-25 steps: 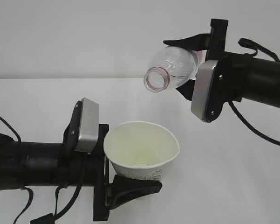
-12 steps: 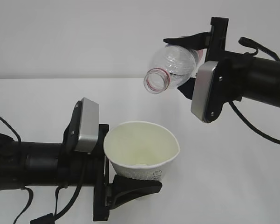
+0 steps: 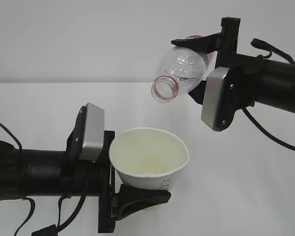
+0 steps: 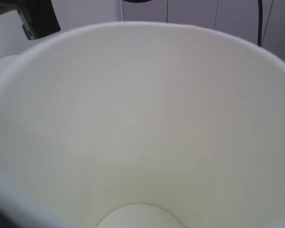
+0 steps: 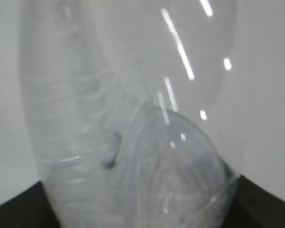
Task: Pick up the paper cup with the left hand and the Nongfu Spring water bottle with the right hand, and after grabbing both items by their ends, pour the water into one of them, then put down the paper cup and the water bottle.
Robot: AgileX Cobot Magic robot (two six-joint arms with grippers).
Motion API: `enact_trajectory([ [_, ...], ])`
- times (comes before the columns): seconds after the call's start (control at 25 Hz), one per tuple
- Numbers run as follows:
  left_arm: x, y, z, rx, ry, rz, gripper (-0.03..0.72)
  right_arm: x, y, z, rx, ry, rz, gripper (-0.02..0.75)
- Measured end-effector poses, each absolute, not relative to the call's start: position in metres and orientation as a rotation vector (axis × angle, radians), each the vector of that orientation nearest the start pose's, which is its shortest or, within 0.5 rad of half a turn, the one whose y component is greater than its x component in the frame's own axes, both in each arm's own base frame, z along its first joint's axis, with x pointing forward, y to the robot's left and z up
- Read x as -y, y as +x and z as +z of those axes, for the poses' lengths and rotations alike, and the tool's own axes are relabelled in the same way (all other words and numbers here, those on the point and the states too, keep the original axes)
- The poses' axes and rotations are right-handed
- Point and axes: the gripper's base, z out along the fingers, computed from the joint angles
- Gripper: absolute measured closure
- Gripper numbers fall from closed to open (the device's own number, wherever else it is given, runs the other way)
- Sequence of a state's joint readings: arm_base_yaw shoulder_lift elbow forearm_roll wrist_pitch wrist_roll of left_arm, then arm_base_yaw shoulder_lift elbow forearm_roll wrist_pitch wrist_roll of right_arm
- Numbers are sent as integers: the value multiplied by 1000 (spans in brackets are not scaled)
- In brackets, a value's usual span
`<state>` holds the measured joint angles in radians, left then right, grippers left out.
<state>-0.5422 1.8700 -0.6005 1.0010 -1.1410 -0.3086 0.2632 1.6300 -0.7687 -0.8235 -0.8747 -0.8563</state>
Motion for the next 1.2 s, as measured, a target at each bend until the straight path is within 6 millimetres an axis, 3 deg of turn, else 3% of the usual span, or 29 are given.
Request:
enact_trajectory([
  [1.2,210,216,140,-1433,1215,-1005,167,-135,300,237,-679,-1502,-420,243],
])
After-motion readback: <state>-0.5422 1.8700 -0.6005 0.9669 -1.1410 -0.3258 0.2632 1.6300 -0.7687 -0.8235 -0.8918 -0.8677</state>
